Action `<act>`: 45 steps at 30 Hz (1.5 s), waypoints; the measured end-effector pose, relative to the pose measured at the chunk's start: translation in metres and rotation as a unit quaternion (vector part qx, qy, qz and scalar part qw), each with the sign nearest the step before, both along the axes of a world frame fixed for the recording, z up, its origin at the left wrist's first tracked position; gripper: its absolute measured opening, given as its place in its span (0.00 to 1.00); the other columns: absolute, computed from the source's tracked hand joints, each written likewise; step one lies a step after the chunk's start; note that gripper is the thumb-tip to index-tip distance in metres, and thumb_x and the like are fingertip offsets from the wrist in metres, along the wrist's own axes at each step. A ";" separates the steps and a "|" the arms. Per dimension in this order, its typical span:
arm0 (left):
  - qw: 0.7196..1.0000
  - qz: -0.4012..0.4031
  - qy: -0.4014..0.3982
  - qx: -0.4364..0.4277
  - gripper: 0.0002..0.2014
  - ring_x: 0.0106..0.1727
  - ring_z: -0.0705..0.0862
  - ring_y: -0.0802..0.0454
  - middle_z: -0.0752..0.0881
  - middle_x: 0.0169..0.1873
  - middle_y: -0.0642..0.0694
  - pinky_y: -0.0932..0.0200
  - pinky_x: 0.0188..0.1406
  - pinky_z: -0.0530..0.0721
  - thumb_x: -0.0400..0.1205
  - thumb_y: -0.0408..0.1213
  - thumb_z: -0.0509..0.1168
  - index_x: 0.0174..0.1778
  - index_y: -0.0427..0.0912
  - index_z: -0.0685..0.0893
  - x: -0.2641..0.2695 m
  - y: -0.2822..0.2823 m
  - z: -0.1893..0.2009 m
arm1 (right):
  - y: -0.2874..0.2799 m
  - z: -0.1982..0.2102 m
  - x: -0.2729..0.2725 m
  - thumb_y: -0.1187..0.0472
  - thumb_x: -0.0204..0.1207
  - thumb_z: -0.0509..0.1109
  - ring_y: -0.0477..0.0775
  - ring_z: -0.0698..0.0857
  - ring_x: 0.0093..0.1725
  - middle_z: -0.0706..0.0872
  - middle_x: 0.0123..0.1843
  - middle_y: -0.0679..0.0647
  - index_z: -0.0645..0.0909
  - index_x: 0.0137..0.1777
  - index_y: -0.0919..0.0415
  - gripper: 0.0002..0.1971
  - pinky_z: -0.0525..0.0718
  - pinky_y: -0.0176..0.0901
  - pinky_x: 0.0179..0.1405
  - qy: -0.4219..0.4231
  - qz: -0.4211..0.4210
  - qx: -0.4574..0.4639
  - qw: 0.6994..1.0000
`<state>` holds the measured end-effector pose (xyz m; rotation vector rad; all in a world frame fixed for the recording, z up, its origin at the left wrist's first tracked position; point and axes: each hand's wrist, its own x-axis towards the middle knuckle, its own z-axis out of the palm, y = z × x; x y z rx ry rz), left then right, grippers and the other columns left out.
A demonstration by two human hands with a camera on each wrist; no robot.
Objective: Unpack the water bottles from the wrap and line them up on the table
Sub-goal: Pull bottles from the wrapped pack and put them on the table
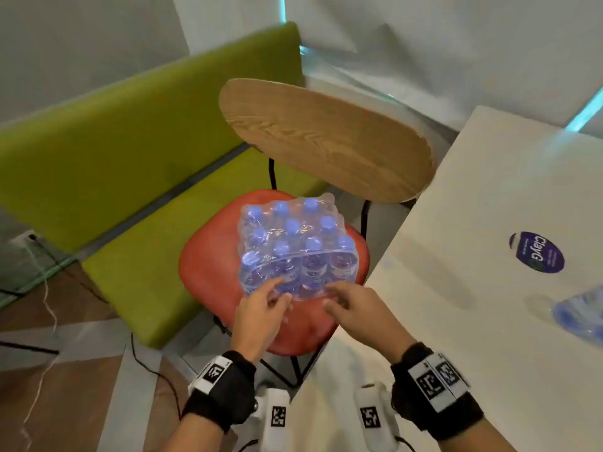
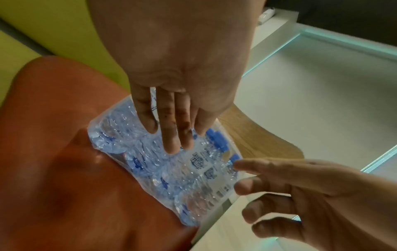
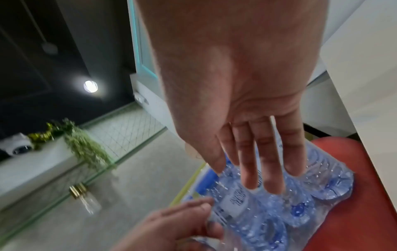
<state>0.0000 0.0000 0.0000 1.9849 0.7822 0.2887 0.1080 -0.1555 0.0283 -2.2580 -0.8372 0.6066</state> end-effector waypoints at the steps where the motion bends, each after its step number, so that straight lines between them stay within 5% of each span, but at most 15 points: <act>1: 1.000 0.013 0.010 0.004 0.19 0.28 0.88 0.61 0.91 0.33 0.58 0.57 0.48 0.87 0.82 0.43 0.67 0.70 0.54 0.79 0.005 0.006 -0.002 | 0.007 -0.004 0.005 0.56 0.81 0.68 0.52 0.88 0.51 0.89 0.47 0.48 0.78 0.73 0.54 0.21 0.79 0.40 0.49 -0.005 -0.014 -0.007 1.000; 6: 1.000 0.001 0.000 0.030 0.35 0.25 0.87 0.58 0.90 0.36 0.56 0.59 0.43 0.87 0.83 0.46 0.65 0.83 0.63 0.55 0.029 0.015 -0.012 | 0.038 -0.018 0.026 0.56 0.82 0.66 0.59 0.88 0.51 0.90 0.48 0.53 0.56 0.85 0.50 0.34 0.84 0.49 0.47 -0.041 -0.018 -0.015 0.999; 8: 0.999 0.006 -0.017 0.031 0.33 0.24 0.87 0.53 0.89 0.32 0.53 0.53 0.39 0.87 0.82 0.48 0.66 0.82 0.56 0.62 0.040 0.020 -0.018 | 0.046 -0.024 0.034 0.57 0.82 0.65 0.59 0.88 0.50 0.90 0.49 0.55 0.53 0.86 0.51 0.35 0.82 0.48 0.46 -0.038 -0.012 -0.012 0.999; 10: 0.999 0.026 -0.028 0.026 0.24 0.24 0.86 0.48 0.87 0.28 0.50 0.45 0.35 0.87 0.80 0.54 0.67 0.70 0.49 0.77 0.048 0.027 -0.025 | 0.053 -0.028 0.041 0.56 0.82 0.66 0.58 0.86 0.46 0.89 0.48 0.55 0.59 0.84 0.50 0.32 0.83 0.48 0.47 -0.031 -0.034 0.012 0.999; 13: 0.996 0.058 -0.042 0.049 0.17 0.25 0.84 0.46 0.82 0.21 0.47 0.43 0.32 0.84 0.77 0.57 0.69 0.45 0.46 0.82 0.052 0.026 -0.026 | 0.058 -0.032 0.043 0.54 0.81 0.69 0.46 0.80 0.34 0.85 0.37 0.47 0.81 0.59 0.55 0.09 0.74 0.41 0.39 -0.060 -0.073 0.068 0.993; 16: 0.989 0.102 -0.039 0.098 0.16 0.24 0.79 0.52 0.78 0.18 0.51 0.51 0.31 0.81 0.74 0.54 0.74 0.34 0.44 0.82 0.049 0.022 -0.020 | 0.057 -0.032 0.040 0.55 0.78 0.73 0.44 0.73 0.30 0.75 0.28 0.40 0.78 0.40 0.52 0.08 0.67 0.30 0.30 -0.114 -0.099 0.090 0.984; 18: 0.985 0.113 -0.030 0.130 0.14 0.26 0.81 0.53 0.80 0.20 0.52 0.53 0.33 0.81 0.71 0.54 0.76 0.38 0.47 0.85 0.045 0.019 -0.018 | 0.052 -0.031 0.034 0.53 0.74 0.76 0.45 0.75 0.33 0.77 0.32 0.40 0.79 0.44 0.52 0.08 0.68 0.28 0.31 -0.140 -0.105 0.090 0.981; 23: 0.980 0.101 -0.036 0.167 0.16 0.31 0.86 0.52 0.83 0.23 0.55 0.55 0.34 0.82 0.69 0.54 0.77 0.42 0.49 0.82 0.025 0.004 -0.016 | 0.036 -0.033 0.013 0.49 0.70 0.76 0.56 0.79 0.34 0.82 0.35 0.48 0.72 0.42 0.55 0.16 0.80 0.51 0.33 -0.139 -0.105 0.064 0.983; 29: 0.981 0.126 -0.023 0.149 0.19 0.34 0.87 0.48 0.82 0.23 0.55 0.56 0.35 0.80 0.69 0.59 0.74 0.38 0.50 0.77 0.028 -0.003 -0.011 | 0.040 -0.022 0.006 0.47 0.69 0.77 0.59 0.82 0.37 0.84 0.33 0.50 0.76 0.40 0.62 0.19 0.76 0.47 0.35 -0.080 -0.221 0.082 0.968; 35: 0.984 0.134 0.016 0.118 0.23 0.40 0.87 0.44 0.87 0.31 0.50 0.51 0.39 0.82 0.70 0.65 0.70 0.43 0.50 0.76 0.029 -0.007 -0.011 | 0.039 -0.025 -0.004 0.44 0.70 0.76 0.57 0.82 0.38 0.84 0.35 0.50 0.74 0.41 0.61 0.21 0.74 0.44 0.33 -0.043 -0.245 0.070 0.966; 39: 0.994 0.097 -0.019 0.056 0.21 0.33 0.82 0.54 0.80 0.28 0.54 0.56 0.36 0.79 0.68 0.57 0.77 0.48 0.52 0.79 0.020 -0.004 -0.013 | 0.031 -0.033 0.001 0.48 0.68 0.80 0.44 0.82 0.37 0.83 0.37 0.42 0.76 0.50 0.57 0.19 0.78 0.37 0.36 -0.014 -0.185 0.099 0.978; 42: 0.996 0.054 -0.019 0.063 0.31 0.47 0.81 0.56 0.77 0.48 0.53 0.59 0.50 0.80 0.62 0.46 0.82 0.61 0.55 0.79 0.010 -0.002 -0.022 | 0.018 -0.045 0.002 0.53 0.63 0.82 0.39 0.78 0.55 0.78 0.58 0.44 0.76 0.65 0.47 0.30 0.78 0.33 0.53 -0.003 -0.107 0.090 0.990; 45: 0.996 0.009 -0.018 0.092 0.35 0.59 0.79 0.56 0.73 0.56 0.55 0.64 0.60 0.77 0.59 0.40 0.82 0.64 0.53 0.80 0.008 -0.004 -0.032 | 0.014 -0.055 0.002 0.56 0.58 0.84 0.45 0.75 0.67 0.71 0.68 0.45 0.73 0.72 0.45 0.40 0.77 0.39 0.67 0.039 -0.058 0.099 0.993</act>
